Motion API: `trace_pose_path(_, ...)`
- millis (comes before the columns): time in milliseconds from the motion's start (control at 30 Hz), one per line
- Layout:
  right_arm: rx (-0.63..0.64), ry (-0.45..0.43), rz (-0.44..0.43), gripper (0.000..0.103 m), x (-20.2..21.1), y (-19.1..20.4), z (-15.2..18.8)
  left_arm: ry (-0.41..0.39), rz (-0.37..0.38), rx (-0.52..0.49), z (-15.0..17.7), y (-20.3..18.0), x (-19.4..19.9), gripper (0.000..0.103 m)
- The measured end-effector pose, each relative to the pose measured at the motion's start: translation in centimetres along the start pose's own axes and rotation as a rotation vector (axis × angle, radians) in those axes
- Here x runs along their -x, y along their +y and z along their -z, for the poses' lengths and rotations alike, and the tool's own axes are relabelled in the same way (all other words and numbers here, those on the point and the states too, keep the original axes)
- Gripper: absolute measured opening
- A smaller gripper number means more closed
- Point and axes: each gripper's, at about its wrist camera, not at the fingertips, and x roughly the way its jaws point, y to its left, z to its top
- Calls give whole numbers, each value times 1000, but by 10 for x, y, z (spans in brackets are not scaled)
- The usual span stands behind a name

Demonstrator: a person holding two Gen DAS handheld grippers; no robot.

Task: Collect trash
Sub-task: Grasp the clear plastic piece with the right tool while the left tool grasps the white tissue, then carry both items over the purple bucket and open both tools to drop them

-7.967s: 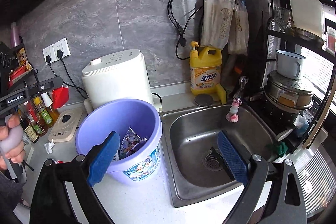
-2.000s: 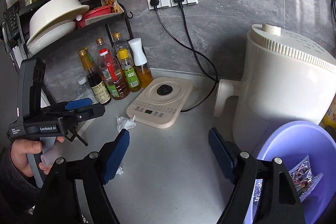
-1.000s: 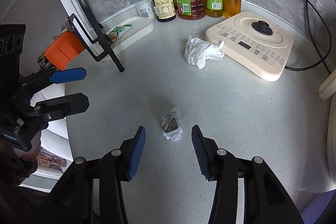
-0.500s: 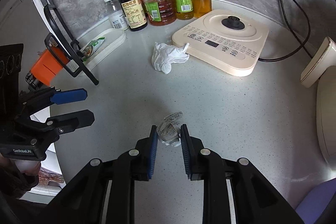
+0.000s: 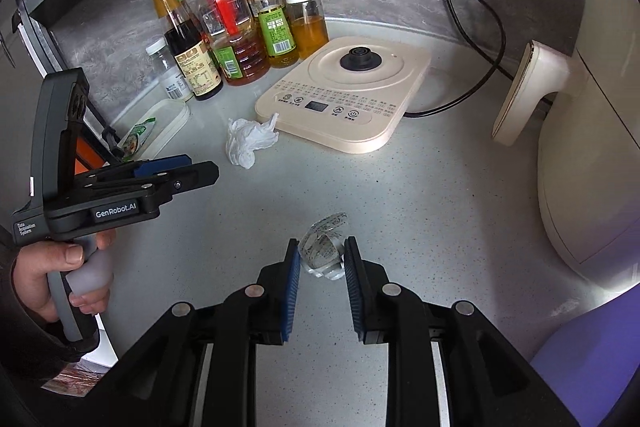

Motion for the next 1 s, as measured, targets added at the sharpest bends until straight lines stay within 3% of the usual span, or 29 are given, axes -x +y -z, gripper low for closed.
trace_pose_path(367, -44, -75, 55, 23, 32, -14, -8, 60, -54, -62, -22, 5, -52, 67)
trace_pose_path(400, -48, -76, 61, 23, 34, -14, -9, 57, -59, -71, -22, 3, -53, 56)
trace_pose_path(433, -48, -80, 69, 23, 37, -14, -10, 62, -51, -71, -22, 1, -54, 25)
trace_pose_path(500, -30, -107, 90, 23, 51, -11, -13, 41, -22, -78, -24, -8, -46, 20)
trace_pose_path(733, 8, -256, 191, 23, 126, -7, -22, -74, 96, -196, -39, -56, 3, 19)
trace_pose_path(1000, -79, -380, 285, 23, 200, -37, -8, -181, 218, -282, -58, -114, 59, 19)
